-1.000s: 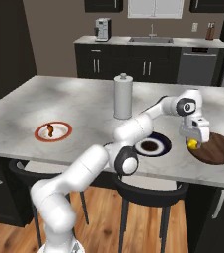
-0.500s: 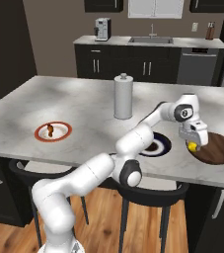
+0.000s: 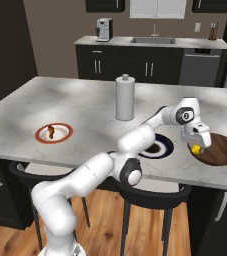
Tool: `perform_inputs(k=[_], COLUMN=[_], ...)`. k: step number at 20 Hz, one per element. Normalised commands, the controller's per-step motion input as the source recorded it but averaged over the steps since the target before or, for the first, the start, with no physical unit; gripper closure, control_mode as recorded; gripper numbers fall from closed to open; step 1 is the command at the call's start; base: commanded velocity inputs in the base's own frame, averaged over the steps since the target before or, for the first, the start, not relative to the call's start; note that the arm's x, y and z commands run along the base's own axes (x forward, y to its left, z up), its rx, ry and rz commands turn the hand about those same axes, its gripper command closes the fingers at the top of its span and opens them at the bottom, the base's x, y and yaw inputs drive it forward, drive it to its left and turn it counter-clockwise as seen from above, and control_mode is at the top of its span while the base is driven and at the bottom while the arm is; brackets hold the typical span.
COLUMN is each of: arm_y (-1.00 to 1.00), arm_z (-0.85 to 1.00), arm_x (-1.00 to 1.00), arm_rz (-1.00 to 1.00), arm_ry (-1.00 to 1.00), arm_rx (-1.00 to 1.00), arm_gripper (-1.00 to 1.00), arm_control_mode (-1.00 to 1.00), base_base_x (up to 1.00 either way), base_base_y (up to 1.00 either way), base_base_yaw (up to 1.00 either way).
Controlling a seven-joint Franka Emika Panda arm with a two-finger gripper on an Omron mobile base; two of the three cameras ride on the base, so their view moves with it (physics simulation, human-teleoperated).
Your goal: Pick the chicken drumstick and lemon from their plates and place them in the bowl. Then put the bowl in the fridge.
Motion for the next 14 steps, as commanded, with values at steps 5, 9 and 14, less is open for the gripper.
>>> perform_inputs(k=[5, 9, 14], arm_y=[-0.26, -0.16, -0.11], arm_z=[0.12, 0.2, 0.29], arm_x=[0.25, 0.13, 0.01], arm_rz=[0.0, 0.0, 0.0], arm_ry=[0.15, 0.16, 0.17], arm_rx=[0.07, 0.1, 0.18], arm_gripper=[1.0, -1.0, -1.0], arm_control_mode=[-1.0, -1.0, -1.0], base_base_x=[0.0, 0.0, 0.0], base_base_y=[0.0, 0.0, 0.0], base_base_yaw=[0.0, 0.0, 0.0])
